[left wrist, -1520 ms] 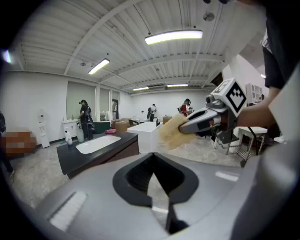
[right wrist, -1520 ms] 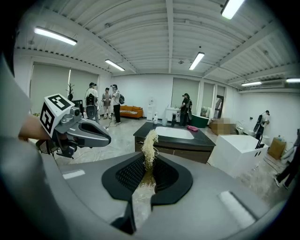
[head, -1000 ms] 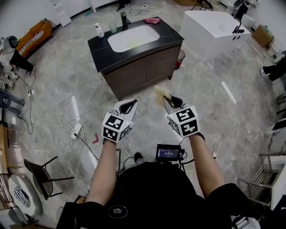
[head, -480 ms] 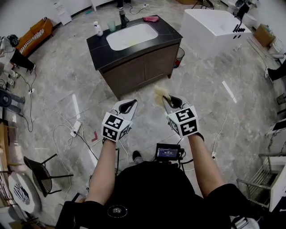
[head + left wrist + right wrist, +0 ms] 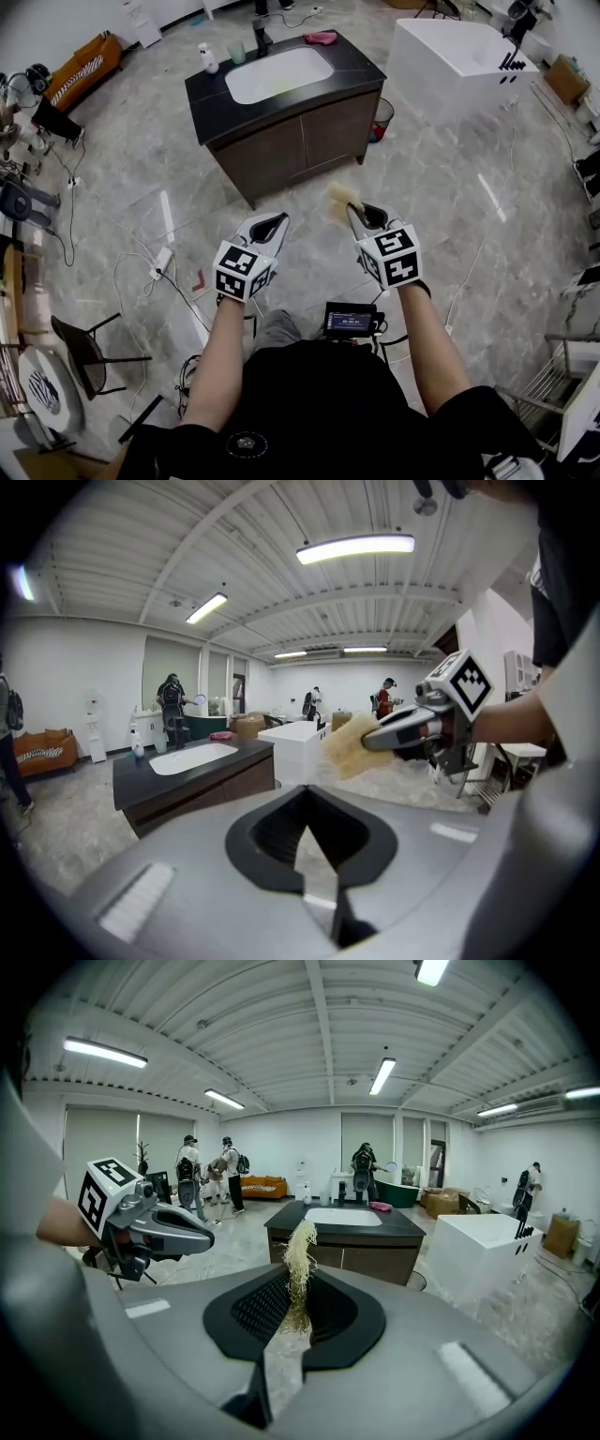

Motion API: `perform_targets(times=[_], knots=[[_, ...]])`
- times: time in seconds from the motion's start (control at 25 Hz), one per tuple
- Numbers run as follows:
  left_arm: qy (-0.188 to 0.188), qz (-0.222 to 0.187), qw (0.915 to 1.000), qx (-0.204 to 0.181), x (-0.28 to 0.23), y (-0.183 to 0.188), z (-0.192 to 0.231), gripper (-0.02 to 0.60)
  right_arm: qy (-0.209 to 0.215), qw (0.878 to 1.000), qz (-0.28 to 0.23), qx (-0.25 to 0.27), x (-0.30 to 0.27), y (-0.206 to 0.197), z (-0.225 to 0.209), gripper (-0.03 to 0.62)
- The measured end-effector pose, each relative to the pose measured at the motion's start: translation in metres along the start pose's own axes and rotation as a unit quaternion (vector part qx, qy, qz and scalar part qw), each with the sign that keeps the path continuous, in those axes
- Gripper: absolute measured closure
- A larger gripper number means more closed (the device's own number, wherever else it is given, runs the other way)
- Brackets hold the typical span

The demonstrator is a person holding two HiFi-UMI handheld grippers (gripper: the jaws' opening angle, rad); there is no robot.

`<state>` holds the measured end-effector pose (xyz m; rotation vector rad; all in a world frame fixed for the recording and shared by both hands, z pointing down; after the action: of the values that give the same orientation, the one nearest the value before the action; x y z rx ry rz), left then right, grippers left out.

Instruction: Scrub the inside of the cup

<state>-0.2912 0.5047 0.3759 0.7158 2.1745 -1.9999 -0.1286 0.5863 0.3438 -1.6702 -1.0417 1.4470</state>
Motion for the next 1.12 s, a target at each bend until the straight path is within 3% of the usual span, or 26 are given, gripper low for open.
perform_targets(times=[0.44,1.12], knots=[[0.002,0.004,0.9998,0.021,-0.036,-0.012,0.042,0.583,0.004,1.0,0.019,-0.004,-0.049,0.004,-0.019,0.551],[-0.046,-0.007,0.9989,0.012,-0.116,-0.002,0.211,0.583,-0.041,0.999,0.031,-0.01,-0.193,0.088,-0.039,0.551]])
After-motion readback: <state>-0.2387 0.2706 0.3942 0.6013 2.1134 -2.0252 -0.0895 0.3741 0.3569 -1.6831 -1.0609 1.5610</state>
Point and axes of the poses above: the fingertips, and each gripper's own axes: x backward along the fingers, z to its left, y out of its top, the point moved 4 cm from there along x, backward along the fingers, and after that the axes turned 9 degrees about -x, right-handed, at the moved point
